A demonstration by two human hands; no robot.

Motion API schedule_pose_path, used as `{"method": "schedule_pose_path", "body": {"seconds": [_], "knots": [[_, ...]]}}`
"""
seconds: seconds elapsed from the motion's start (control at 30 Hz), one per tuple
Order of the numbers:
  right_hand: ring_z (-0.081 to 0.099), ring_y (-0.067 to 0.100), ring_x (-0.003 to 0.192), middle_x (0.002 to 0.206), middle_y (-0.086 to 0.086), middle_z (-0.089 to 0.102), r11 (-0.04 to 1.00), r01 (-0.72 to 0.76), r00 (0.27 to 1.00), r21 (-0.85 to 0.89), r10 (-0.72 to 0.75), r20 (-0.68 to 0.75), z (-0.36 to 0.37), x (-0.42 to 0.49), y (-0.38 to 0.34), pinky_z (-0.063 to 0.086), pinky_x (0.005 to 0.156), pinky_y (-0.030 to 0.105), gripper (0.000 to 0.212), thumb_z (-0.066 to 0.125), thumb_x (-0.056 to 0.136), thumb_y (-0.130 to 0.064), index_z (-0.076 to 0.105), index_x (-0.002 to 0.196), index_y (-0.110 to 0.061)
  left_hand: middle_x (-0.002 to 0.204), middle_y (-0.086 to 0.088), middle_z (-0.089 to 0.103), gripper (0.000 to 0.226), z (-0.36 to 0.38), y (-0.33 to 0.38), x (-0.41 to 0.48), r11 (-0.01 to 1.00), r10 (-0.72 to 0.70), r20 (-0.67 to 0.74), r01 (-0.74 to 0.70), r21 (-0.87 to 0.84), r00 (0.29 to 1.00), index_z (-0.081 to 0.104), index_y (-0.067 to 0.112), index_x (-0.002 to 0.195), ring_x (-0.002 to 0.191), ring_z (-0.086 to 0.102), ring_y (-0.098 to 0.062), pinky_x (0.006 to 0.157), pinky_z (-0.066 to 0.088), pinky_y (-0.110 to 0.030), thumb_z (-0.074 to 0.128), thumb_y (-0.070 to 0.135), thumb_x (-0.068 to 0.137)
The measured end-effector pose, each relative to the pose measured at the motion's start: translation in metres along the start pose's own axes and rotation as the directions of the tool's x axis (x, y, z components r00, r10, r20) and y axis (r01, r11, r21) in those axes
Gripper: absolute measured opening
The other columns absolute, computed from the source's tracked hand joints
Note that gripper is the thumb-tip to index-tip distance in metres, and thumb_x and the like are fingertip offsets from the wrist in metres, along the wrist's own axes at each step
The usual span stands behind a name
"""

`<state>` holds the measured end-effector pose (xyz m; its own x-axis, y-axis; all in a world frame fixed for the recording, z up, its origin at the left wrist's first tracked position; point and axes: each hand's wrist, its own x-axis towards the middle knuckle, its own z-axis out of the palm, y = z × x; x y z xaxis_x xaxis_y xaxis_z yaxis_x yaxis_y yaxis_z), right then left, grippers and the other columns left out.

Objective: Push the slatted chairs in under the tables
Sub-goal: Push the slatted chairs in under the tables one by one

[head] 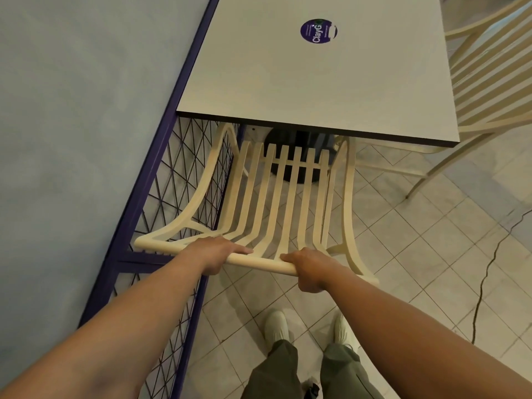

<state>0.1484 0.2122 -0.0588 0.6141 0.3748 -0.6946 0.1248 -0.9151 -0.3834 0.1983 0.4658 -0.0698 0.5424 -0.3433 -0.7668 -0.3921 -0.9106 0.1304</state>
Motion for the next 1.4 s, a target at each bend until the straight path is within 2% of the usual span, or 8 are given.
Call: {"method": "schedule_pose_path", "body": {"seconds": [0.27,0.5,0.93,1.3,1.4], "knots": [[0.057,0.025,0.104,0.122,0.007,0.056,1.000,-0.008,1.000,-0.020,0.007,-0.030,0.002,0.002,-0.003,0.050,0.090,0.036,0.068,0.065,0.085,-0.009,0.043,0.146,-0.029,0.121,0.007,0.057,0.087,0.000,-0.003,-0.004,1.000,-0.007,-0.041,0.007,0.001,0.999,0.028,0.068,0.141,0.095,0.058,-0.016,0.083,0.053,-0.040,0.062,0.005,0.090],[0.057,0.025,0.102,0.121,0.007,0.056,1.000,-0.010,1.000,-0.022,0.010,-0.003,0.000,0.001,0.000,0.051,0.089,0.038,0.070,0.064,0.084,-0.008,0.043,0.147,-0.031,0.126,0.007,0.056,0.083,-0.003,0.000,-0.004,1.000,0.011,-0.036,-0.011,-0.006,0.999,0.029,0.066,0.143,0.100,0.057,-0.016,0.082,0.050,-0.035,0.060,0.007,0.092],[0.057,0.025,0.102,0.121,0.008,0.056,1.000,0.021,1.000,0.015,-0.021,-0.004,0.003,0.003,0.004,0.049,0.087,0.034,0.073,0.066,0.084,-0.006,0.041,0.149,-0.028,0.120,0.004,0.057,0.089,-0.003,0.004,-0.003,1.000,-0.011,-0.027,0.011,0.008,1.000,0.027,0.066,0.143,0.097,0.058,-0.018,0.080,0.052,-0.037,0.060,0.002,0.090],[0.058,0.026,0.104,0.122,0.008,0.055,1.000,0.019,1.000,0.017,-0.018,-0.016,0.008,0.001,0.004,0.051,0.091,0.038,0.068,0.065,0.085,-0.005,0.044,0.146,-0.027,0.124,0.003,0.055,0.091,0.003,0.004,-0.003,1.000,-0.005,-0.017,0.005,0.014,1.000,0.026,0.068,0.142,0.099,0.058,-0.019,0.082,0.053,-0.040,0.058,0.001,0.090],[0.056,0.022,0.099,0.120,0.007,0.057,0.999,0.025,1.000,0.021,-0.024,-0.018,0.009,0.001,0.006,0.049,0.088,0.035,0.067,0.065,0.084,-0.005,0.046,0.144,-0.027,0.125,0.004,0.056,0.091,0.007,0.004,-0.004,1.000,-0.005,-0.017,0.005,0.010,1.000,0.025,0.069,0.141,0.099,0.058,-0.019,0.084,0.053,-0.041,0.060,0.003,0.090]]}}
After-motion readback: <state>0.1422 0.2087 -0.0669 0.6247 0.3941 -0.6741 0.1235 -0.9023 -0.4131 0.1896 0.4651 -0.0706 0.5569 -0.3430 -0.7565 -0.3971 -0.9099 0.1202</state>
